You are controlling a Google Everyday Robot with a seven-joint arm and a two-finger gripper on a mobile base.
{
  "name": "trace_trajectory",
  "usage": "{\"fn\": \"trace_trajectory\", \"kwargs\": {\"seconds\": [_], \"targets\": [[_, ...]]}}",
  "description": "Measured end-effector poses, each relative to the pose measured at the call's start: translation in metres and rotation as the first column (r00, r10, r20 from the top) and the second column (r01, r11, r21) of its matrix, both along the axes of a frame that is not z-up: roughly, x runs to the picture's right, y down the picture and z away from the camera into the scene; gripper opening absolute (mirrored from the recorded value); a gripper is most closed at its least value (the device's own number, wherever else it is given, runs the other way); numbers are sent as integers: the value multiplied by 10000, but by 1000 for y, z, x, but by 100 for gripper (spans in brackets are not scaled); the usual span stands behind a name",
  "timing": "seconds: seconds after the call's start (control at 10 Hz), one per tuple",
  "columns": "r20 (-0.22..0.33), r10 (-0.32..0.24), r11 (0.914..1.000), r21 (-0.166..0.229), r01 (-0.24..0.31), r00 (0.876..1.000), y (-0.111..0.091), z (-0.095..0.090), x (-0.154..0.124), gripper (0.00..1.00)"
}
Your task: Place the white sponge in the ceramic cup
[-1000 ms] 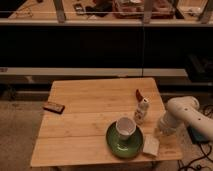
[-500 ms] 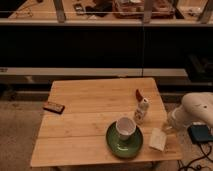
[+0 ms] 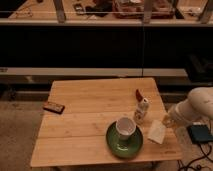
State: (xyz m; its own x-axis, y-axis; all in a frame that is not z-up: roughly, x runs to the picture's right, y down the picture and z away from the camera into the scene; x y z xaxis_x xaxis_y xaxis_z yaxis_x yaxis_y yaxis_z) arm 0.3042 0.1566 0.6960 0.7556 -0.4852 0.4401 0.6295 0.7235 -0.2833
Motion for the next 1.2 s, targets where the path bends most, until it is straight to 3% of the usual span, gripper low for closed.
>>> {"fn": "trace_trajectory", "kwargs": {"seconds": [0.5,0.9,1.2], "targets": [[425,-1285,9917,52,1284,9908,-39,2,-69,0],[319,-1282,9912,372,1270,9912,-70,-1,-70,0],[999,-1024,9943,388,990,9897,-70,2,-92,0]]}}
